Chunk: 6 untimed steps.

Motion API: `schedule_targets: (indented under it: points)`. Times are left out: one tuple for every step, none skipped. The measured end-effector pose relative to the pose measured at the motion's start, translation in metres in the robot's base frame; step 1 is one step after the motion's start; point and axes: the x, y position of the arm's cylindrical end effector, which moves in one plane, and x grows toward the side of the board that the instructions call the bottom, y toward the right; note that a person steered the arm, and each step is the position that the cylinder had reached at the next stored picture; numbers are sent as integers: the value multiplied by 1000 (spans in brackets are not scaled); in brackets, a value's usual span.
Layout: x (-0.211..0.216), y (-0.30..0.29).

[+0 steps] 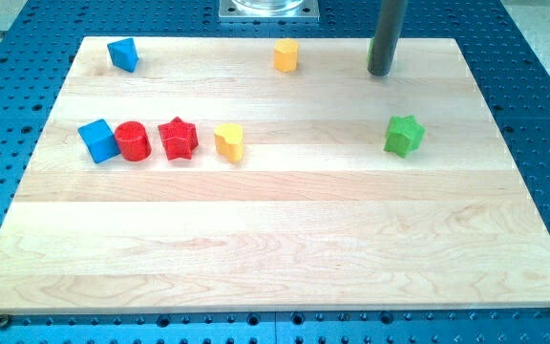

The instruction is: Move green circle to the right of hexagon

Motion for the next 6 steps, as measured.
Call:
schedule_targets:
  points:
    - [4,-7]
    - [6,-15]
    - [7,-15]
    - [8,-15]
    - [12,-15]
    - [12,-15]
